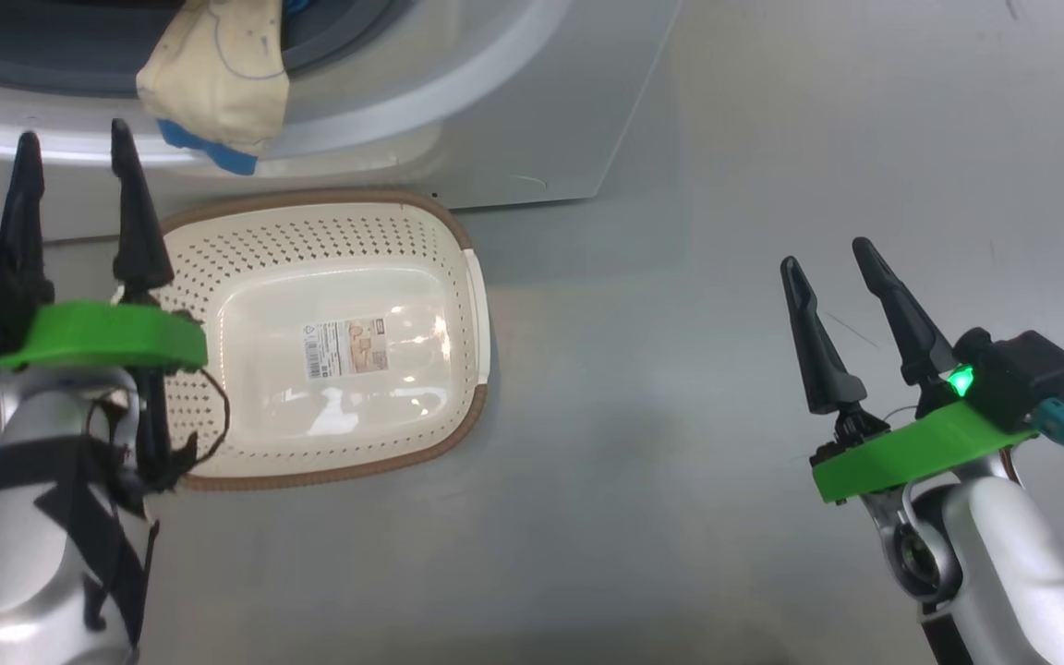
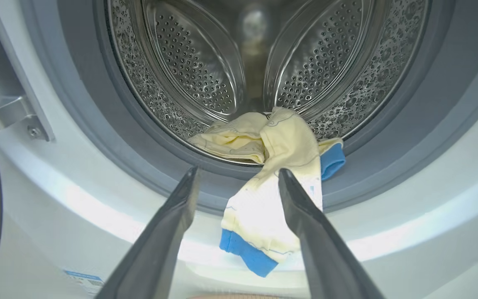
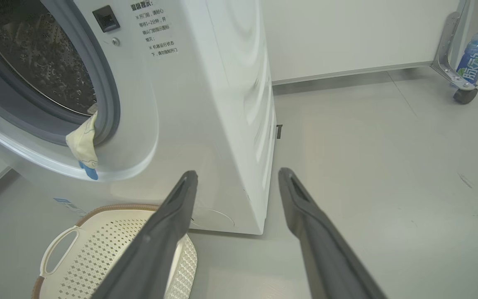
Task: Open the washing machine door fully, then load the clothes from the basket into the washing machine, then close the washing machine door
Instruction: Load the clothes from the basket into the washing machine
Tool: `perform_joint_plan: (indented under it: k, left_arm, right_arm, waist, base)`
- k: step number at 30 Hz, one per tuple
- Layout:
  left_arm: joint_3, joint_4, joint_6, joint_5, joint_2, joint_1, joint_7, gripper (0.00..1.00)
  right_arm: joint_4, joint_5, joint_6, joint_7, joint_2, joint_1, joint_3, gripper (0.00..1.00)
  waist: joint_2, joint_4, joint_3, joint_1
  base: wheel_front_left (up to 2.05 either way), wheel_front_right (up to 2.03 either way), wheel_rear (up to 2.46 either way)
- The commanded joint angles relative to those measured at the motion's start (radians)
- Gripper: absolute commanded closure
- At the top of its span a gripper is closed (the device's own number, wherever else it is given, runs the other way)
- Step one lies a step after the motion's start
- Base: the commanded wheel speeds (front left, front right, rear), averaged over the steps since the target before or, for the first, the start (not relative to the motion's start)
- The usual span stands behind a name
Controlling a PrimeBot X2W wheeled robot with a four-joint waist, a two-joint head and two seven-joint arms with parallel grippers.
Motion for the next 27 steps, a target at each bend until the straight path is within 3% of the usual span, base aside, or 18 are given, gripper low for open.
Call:
perform_joint_plan:
  k: [1, 16, 27]
  left_arm:
    - [0.048, -0.080, 0.012, 0.001, 0.032, 0.049, -0.005, 0.00]
    - [0.073, -0.371, 0.098, 0.023, -0.021, 0.375, -0.005, 0.00]
    - [0.089, -0.427, 0.133, 0.037, -0.010, 0.486, 0.000, 0.00]
  right_arm:
    - [-0.034, -0.006, 0.004, -0.010, -0.004, 0.015, 0.019, 0.00]
    - [-0.040, -0.007, 0.004, -0.010, -0.008, 0.023, 0.020, 0.00]
    - [-0.036, 0.001, 0.004, -0.010, -0.011, 0.031, 0.023, 0.00]
  waist:
    - [-0.0001, -0.002, -0.002, 0.0001]
    - [-0.0001, -0.009, -0.013, 0.0001]
    - [-0.0001, -0.013, -0.024, 0.0001]
  base:
    - [0.00, 0.00, 0.00]
    - [0.00, 0.00, 0.00]
    - [0.00, 0.00, 0.00]
